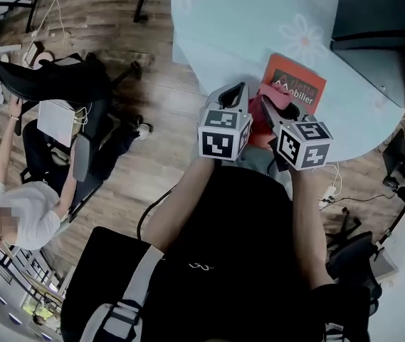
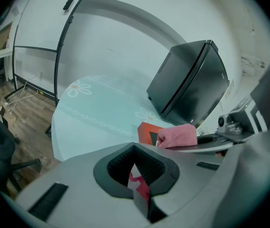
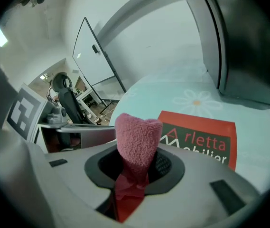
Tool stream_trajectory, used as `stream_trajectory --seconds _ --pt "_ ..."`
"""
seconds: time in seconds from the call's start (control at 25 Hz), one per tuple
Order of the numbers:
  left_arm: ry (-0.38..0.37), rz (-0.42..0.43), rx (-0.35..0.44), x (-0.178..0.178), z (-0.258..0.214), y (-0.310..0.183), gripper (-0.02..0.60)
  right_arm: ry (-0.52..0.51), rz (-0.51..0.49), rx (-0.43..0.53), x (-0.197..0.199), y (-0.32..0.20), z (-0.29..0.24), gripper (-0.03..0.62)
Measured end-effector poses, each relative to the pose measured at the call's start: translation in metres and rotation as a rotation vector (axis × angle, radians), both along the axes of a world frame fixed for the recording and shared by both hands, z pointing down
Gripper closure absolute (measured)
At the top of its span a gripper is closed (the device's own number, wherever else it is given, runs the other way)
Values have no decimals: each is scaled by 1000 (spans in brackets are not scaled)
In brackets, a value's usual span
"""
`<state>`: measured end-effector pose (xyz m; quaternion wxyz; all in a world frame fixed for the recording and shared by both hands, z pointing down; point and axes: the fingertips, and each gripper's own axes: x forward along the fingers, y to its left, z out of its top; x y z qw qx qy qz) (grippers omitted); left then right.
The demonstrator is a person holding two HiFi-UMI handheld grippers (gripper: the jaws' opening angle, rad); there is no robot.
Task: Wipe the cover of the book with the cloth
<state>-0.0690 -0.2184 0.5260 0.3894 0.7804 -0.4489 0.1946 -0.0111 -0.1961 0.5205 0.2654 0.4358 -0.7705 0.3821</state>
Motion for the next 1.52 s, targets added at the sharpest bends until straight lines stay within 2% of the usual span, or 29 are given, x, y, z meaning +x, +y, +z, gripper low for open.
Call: stream_trajectory --seconds 0.4,0.84,1.52 --pt "19 14 -5 4 3 7 568 10 -28 -12 6 -3 20 480" --pt "9 62 21 17 -4 11 568 -7 31 -2 23 0 21 480" --pt "-75 103 8 58 -6 48 568 -39 167 0 100 22 19 480"
